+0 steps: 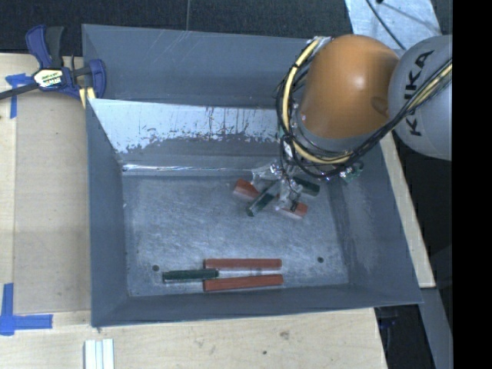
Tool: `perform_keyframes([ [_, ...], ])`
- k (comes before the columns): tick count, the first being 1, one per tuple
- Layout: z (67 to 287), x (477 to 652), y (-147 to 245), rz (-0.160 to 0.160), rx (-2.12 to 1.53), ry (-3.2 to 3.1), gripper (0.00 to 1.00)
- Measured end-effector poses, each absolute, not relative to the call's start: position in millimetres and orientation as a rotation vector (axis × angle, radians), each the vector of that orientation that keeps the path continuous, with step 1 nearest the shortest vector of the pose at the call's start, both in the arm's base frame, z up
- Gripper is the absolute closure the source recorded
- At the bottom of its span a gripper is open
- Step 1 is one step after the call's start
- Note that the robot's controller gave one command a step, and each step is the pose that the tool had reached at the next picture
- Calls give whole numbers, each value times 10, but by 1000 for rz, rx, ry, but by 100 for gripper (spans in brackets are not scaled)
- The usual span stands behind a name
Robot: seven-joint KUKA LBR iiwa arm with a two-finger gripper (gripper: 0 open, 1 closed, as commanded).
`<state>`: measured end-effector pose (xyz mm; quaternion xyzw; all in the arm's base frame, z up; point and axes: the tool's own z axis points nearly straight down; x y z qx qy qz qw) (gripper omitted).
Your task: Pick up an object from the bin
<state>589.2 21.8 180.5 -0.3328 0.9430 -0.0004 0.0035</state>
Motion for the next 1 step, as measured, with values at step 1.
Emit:
perform_keyframes([
  [1,1874,5904,215,-1,-1037,2957,100],
])
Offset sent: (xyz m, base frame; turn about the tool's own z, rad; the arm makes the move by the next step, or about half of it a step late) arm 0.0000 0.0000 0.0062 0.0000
